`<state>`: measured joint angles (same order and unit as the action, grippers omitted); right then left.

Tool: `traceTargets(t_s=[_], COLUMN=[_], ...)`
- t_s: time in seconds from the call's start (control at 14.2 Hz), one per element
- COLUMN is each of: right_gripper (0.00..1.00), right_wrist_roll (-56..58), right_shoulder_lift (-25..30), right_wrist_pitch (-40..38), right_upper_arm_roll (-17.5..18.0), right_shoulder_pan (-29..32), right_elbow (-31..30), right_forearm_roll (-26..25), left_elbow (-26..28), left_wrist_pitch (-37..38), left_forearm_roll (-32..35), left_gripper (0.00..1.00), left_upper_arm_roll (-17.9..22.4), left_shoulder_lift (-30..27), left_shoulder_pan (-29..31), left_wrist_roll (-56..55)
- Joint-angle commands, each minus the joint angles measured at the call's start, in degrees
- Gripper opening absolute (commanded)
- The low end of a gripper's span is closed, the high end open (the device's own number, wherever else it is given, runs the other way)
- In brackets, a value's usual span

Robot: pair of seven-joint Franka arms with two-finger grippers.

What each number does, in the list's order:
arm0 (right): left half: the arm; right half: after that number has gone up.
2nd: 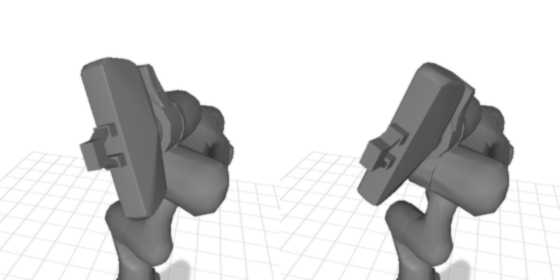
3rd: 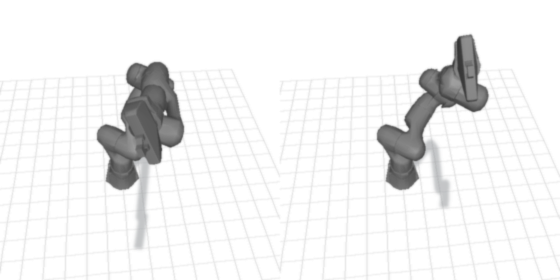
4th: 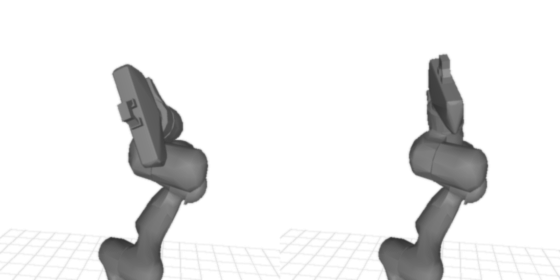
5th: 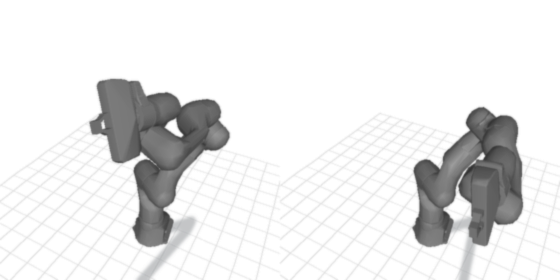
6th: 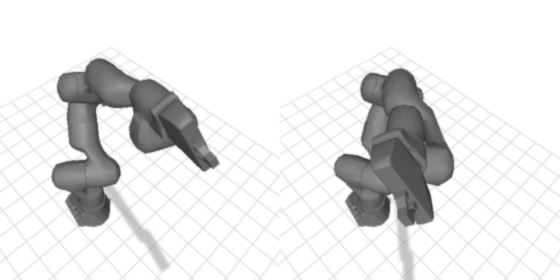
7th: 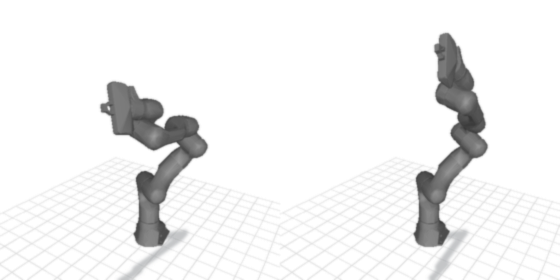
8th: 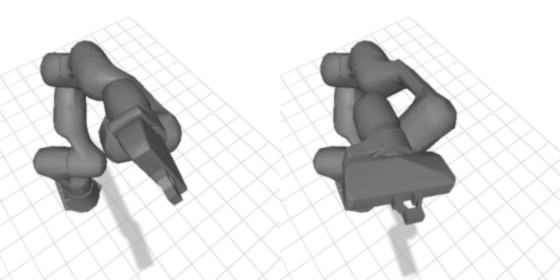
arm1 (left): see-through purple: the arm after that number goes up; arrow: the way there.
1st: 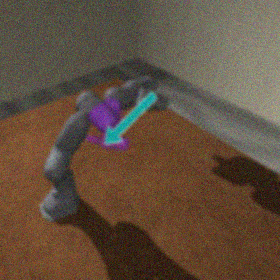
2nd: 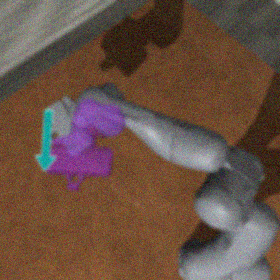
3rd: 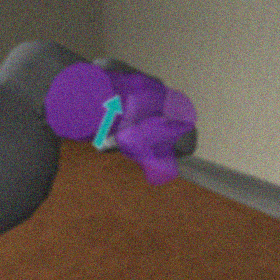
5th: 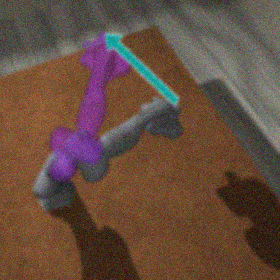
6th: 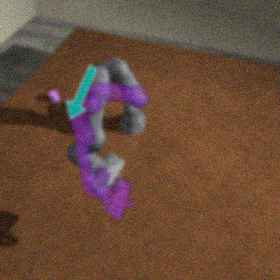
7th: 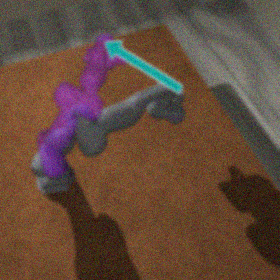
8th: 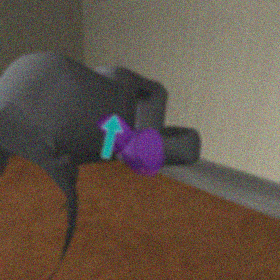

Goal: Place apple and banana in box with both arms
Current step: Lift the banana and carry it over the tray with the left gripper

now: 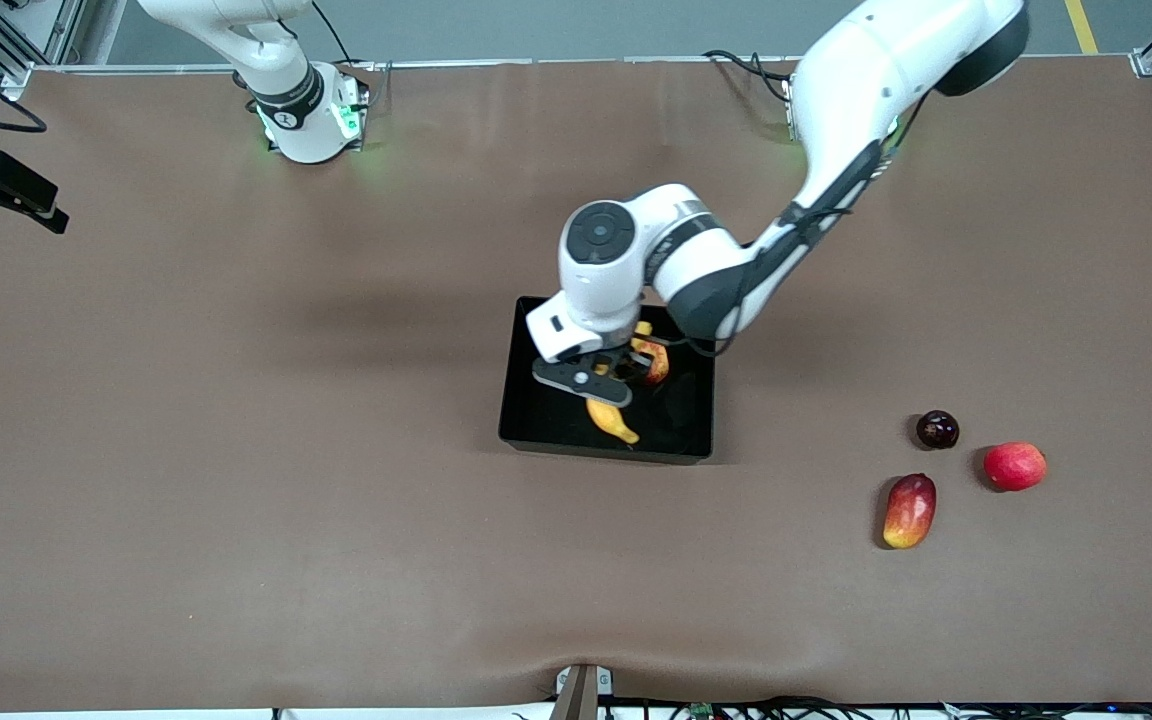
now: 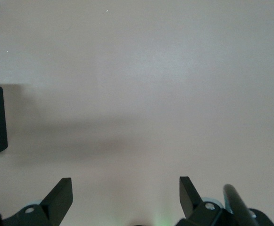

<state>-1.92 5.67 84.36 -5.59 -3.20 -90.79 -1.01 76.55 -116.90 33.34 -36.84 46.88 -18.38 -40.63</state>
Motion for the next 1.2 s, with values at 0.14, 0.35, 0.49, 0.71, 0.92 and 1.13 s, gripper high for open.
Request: traceTargets(t_s=[0.14,0.35,0.49,0.71,0.92,1.13], right_gripper=[1.00,1.00,1.00,1.00,1.00,1.00], right_wrist_roll=[0.0,0.0,0.0,0.0,-0.1,-0.1], right_shoulder_lift=[0.2,0.2,0.2,0.1,0.2,0.1], right_wrist_pitch=[-0.3,-0.2,-0.2,-0.2,-0.2,-0.2], right_upper_arm_roll=[0.3,0.3,0.3,0.3,0.4,0.4], right_shoulder_pan=[0.3,0.4,0.5,0.5,0.4,0.5], right_elbow=[0.0,0.1,0.0,0.0,0.1,0.1], right_forearm_roll=[-0.3,-0.3,-0.3,-0.3,-0.3,-0.3], left_elbow=[-3.3,-3.3,-3.2,-3.0,-2.9,-2.9], left_wrist_pitch=[-2.5,-6.3,-8.1,-9.9,-11.0,-11.1], left_forearm_roll=[-0.9,-0.9,-0.9,-0.8,-0.8,-0.1], left_gripper=[0.00,0.00,0.00,0.00,0.04,0.99], left_upper_arm_roll=[2.5,4.8,6.9,9.9,9.9,10.0], left_shoulder_lift=[4.0,6.2,7.3,8.9,10.6,10.3], left_shoulder_pan=[-3.6,-6.0,-7.8,-9.8,-9.8,-9.7], left_wrist_roll=[-2.0,-3.5,-4.5,-4.1,-4.4,-4.2])
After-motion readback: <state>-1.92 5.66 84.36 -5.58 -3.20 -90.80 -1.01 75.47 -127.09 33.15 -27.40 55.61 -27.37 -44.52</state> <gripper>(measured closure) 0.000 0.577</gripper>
